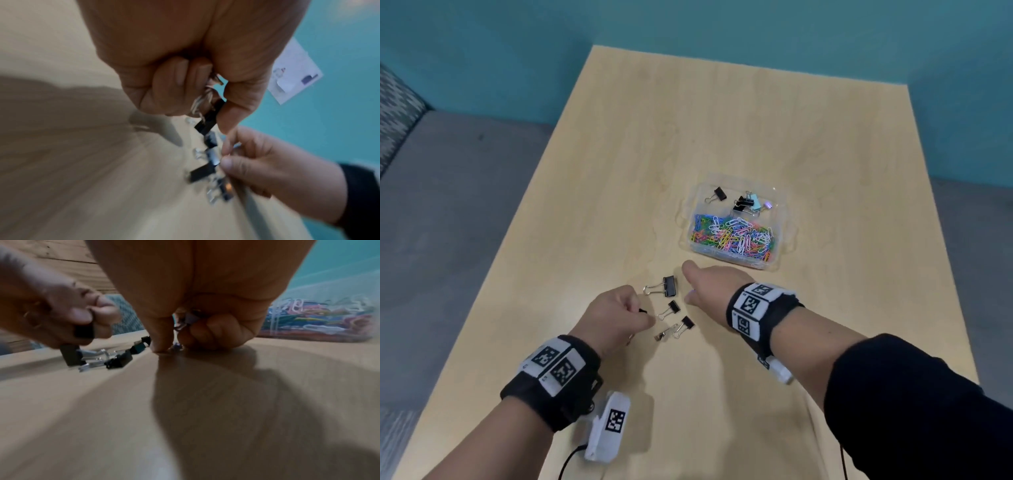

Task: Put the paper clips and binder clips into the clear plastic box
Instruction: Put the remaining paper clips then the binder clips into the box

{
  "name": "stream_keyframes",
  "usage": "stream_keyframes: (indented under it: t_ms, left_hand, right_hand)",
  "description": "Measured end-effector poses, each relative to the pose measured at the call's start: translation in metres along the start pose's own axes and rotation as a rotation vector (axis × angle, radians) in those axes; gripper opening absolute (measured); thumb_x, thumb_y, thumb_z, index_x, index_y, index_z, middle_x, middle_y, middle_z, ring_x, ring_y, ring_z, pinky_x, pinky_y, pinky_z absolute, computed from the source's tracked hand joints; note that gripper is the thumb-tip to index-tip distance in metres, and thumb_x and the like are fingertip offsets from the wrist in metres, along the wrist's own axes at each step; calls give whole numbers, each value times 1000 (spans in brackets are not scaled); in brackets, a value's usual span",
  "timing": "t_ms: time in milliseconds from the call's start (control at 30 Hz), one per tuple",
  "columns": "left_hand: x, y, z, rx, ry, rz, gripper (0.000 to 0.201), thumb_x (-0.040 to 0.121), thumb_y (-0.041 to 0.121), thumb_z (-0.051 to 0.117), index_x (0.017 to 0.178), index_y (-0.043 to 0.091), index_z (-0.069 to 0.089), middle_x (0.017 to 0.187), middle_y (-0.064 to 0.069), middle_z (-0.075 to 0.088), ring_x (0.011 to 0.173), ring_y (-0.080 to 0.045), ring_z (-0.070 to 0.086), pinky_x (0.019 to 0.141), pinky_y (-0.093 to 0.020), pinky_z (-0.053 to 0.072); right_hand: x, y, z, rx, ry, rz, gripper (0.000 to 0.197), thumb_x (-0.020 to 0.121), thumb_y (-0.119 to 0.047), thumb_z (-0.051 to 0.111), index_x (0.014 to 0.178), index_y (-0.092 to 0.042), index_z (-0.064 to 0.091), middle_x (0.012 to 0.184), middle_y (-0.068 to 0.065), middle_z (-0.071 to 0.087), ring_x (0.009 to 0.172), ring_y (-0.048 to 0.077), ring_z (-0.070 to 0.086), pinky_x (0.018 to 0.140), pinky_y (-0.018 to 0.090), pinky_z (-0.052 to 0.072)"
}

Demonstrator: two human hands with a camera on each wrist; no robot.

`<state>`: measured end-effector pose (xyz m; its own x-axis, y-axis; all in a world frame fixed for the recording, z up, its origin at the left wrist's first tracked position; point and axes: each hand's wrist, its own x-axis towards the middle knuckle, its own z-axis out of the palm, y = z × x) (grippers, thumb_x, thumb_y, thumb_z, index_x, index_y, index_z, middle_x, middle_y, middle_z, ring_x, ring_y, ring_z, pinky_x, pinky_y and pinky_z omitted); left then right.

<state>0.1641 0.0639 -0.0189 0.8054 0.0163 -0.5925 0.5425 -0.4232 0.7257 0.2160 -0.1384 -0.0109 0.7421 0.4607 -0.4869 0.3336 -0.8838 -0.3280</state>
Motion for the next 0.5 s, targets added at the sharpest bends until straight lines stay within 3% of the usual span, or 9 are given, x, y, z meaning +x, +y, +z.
stream_keyframes:
  t_ms: [133,200,367,500]
  left_hand:
    - [18,57,-8,-71,30,96,37,69,4,74,57,17,41,46,-5,43,43,-16,36,42,-20,27]
    - [36,98,-5,-12,46,186,36,71,3,73,60,14,41,47,-5,42,39,-15,38,39,-19,28]
    - [91,191,25,353,80,356,29,69,14,71,63,16,43,58,-3,49,52,-18,43,50,-26,34]
    - [121,226,57,671,27,386,20,74,16,66,74,13,46,70,-4,52,66,-23,50,49,-26,33]
  right_hand:
    - [2,4,9,-60,59,-19,18,89,-16,44,92,-18,26,67,5,49,62,31,52,49,37,41]
    - [-2,6,9,-33,60,-10,17,82,-14,42,97,-17,34,67,6,51,60,31,53,51,39,47]
    - [-22,12,6,51,66,23,27,83,-15,50,103,-8,34,73,12,54,65,34,55,57,41,50]
    - [-46,29,-6,428,122,202,26,84,-21,47,110,-17,44,84,7,61,74,29,55,62,34,44]
